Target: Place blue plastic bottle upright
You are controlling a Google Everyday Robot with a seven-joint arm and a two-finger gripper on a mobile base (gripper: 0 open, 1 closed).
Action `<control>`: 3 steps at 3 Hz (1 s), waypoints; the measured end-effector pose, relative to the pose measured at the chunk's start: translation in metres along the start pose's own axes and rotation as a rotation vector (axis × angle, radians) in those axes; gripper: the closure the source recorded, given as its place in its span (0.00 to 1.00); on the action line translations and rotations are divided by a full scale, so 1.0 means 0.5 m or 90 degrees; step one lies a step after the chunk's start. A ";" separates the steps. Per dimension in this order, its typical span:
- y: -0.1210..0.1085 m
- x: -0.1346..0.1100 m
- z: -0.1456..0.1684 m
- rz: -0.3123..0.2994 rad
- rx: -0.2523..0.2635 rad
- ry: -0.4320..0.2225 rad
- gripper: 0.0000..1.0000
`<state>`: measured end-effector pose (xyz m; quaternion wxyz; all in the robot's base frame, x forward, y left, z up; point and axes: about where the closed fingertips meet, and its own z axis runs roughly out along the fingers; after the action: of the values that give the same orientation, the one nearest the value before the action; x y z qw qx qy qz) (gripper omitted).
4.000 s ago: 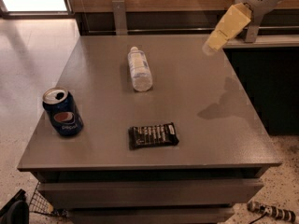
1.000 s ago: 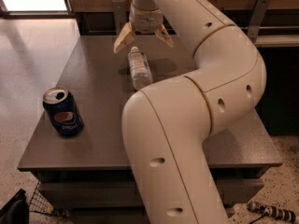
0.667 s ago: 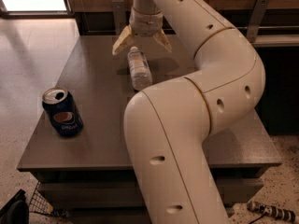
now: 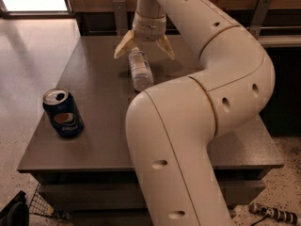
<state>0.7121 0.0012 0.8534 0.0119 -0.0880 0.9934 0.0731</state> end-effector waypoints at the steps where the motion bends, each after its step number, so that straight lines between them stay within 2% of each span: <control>1: 0.007 0.015 0.027 -0.010 -0.007 0.026 0.00; 2: 0.010 0.026 0.044 -0.024 -0.004 0.038 0.00; 3: 0.011 0.032 0.052 -0.045 0.006 0.032 0.13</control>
Offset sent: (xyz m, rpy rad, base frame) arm -0.0540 -0.0094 -0.0238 -0.0614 0.1744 0.0917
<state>0.6955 0.0075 0.8276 -0.0104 -0.1245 0.9900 0.0654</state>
